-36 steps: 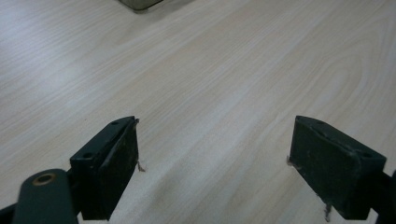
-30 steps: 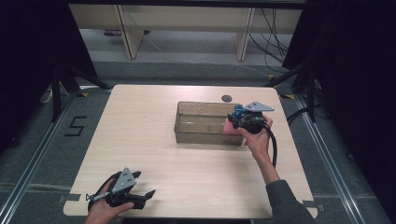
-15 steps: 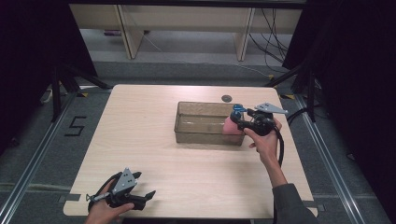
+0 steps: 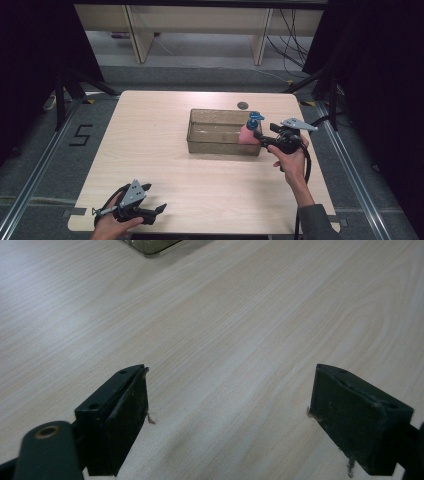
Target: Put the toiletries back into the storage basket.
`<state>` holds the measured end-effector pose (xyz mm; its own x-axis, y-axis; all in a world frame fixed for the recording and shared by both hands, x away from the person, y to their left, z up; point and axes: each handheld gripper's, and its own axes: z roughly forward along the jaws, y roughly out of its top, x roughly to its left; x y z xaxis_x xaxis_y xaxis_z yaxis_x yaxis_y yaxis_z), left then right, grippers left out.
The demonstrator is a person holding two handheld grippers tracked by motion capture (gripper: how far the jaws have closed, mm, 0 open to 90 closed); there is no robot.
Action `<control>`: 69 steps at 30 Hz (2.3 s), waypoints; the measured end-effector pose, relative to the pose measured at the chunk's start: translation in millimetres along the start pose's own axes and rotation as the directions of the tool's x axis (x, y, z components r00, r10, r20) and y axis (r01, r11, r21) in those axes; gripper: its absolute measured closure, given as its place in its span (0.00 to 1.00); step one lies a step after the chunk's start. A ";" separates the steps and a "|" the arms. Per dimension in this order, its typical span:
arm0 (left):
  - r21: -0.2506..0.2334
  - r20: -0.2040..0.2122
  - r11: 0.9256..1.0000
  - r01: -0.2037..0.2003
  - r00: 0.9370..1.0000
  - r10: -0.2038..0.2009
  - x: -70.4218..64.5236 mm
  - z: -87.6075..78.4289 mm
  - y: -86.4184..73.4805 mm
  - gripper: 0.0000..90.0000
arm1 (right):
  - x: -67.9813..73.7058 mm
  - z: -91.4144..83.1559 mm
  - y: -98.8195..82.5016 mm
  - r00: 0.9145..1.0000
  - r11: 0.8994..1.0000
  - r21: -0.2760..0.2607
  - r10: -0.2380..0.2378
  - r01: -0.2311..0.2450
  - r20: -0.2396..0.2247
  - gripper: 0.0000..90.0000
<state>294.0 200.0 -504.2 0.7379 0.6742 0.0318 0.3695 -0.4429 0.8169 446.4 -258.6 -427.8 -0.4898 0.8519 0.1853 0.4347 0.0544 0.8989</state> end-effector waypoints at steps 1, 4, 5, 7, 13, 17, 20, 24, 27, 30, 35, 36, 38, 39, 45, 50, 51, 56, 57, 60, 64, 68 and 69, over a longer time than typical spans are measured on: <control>0.000 -0.001 1.000 0.003 1.000 -0.003 -0.2 0.0 -0.3 0.17 | -0.5 -0.5 -0.7 1.000 1.000 -0.010 -0.015 0.015 -0.010 0.25; 0.000 -0.006 1.000 -0.005 1.000 0.005 0.6 -0.4 0.6 0.17 | 1.0 -2.4 -2.5 1.000 1.000 -0.001 -0.018 0.018 -0.006 0.25; 0.002 -0.006 1.000 -0.006 1.000 0.006 0.4 -0.4 0.5 0.17 | 2.9 -3.7 -3.1 1.000 1.000 0.006 -0.003 0.003 -0.005 0.26; 0.001 0.000 1.000 0.002 1.000 -0.002 -0.2 0.0 -0.3 0.17 | 2.2 -3.3 -4.7 1.000 1.000 -0.010 -0.009 0.008 -0.021 0.26; 0.007 -0.001 1.000 -0.005 1.000 0.005 0.5 0.0 -0.2 0.17 | 4.3 -8.4 -6.2 1.000 1.000 -0.004 -0.018 0.018 -0.007 0.26; 0.007 -0.005 1.000 -0.012 1.000 0.012 0.9 -0.3 0.4 0.17 | 4.4 -10.4 -7.6 1.000 1.000 -0.019 -0.023 0.023 -0.012 0.26; 0.007 -0.003 1.000 -0.008 1.000 0.008 0.8 -0.3 0.2 0.17 | 5.3 -11.5 -8.7 1.000 1.000 -0.025 -0.011 0.010 -0.023 0.26; 0.009 -0.002 1.000 -0.010 1.000 0.010 0.7 -0.2 -0.1 0.17 | 6.6 -15.5 -10.1 1.000 1.000 -0.008 -0.019 0.019 -0.012 0.26; -0.002 -0.006 1.000 -0.004 1.000 0.004 0.6 -0.2 0.7 0.17 | 8.0 -16.1 -12.0 1.000 1.000 -0.015 -0.010 0.009 -0.023 0.25; 0.004 -0.002 1.000 -0.001 1.000 0.001 0.2 -0.2 -0.1 0.17 | 8.9 -17.7 -12.9 1.000 1.000 -0.012 -0.013 0.012 -0.019 0.25; 0.004 -0.002 1.000 -0.004 1.000 0.004 0.4 -0.1 0.0 0.17 | 15.0 -21.3 -13.0 1.000 1.000 -0.006 0.013 -0.013 -0.028 0.24; 0.007 -0.004 1.000 -0.008 1.000 0.008 0.7 -0.3 -0.1 0.17 | 14.6 -21.8 -12.8 0.999 1.000 -0.018 -0.014 0.013 -0.034 0.24; 0.000 -0.007 1.000 -0.004 1.000 0.004 0.5 -0.3 0.6 0.17 | 17.4 -24.2 -12.4 0.999 1.000 -0.011 -0.030 0.030 -0.037 0.24; 0.000 -0.007 1.000 -0.004 1.000 0.004 0.5 -0.3 0.6 0.17 | 17.4 -24.2 -12.4 0.999 1.000 -0.011 -0.030 0.030 -0.037 0.24; 0.000 -0.006 1.000 -0.006 1.000 0.006 0.6 -0.4 0.6 0.17 | 22.3 -25.1 -16.6 0.998 1.000 -0.016 -0.022 0.021 -0.060 0.24; -0.001 -0.007 1.000 -0.003 1.000 0.003 0.6 -0.2 0.6 0.17 | 24.7 -26.9 -20.4 0.997 1.000 -0.009 -0.028 0.027 -0.065 0.24; 0.003 -0.006 1.000 -0.005 1.000 0.005 0.4 -0.3 0.4 0.17 | 27.1 -28.2 -21.3 0.997 1.000 -0.002 -0.027 0.027 -0.069 0.24; 0.000 -0.008 1.000 -0.004 1.000 0.004 0.7 -0.2 0.6 0.17 | 31.6 -29.1 -23.6 0.996 1.000 -0.002 -0.010 0.010 -0.087 0.23; 0.006 -0.009 1.000 -0.009 1.000 0.009 0.9 -0.5 0.5 0.17 | 31.2 -28.7 -23.7 0.996 1.000 -0.009 -0.030 0.030 -0.078 0.23; 0.007 -0.006 1.000 -0.009 1.000 0.009 1.2 -0.3 0.2 0.17 | 35.0 -32.0 -24.9 0.996 1.000 0.001 -0.009 0.009 -0.089 0.23; 0.006 -0.004 1.000 -0.011 1.000 0.011 1.2 -0.3 0.1 0.17 | 35.3 -31.5 -27.2 0.994 0.999 -0.012 -0.037 0.036 -0.099 0.23; 0.002 -0.012 1.000 -0.012 1.000 0.012 1.4 -0.5 0.7 0.17 | 36.9 -33.3 -28.1 0.995 0.999 -0.007 -0.041 0.041 -0.096 0.23; 0.001 -0.008 1.000 -0.006 1.000 0.006 0.8 -0.4 0.5 0.17 | 37.4 -33.3 -28.8 0.994 0.999 -0.008 -0.045 0.045 -0.098 0.23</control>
<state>294.6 200.6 -503.6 0.7356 0.6762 0.0417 0.3652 -0.4476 0.8163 390.3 -245.8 -433.5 -0.5806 0.7935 0.1823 0.4060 0.0881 0.9096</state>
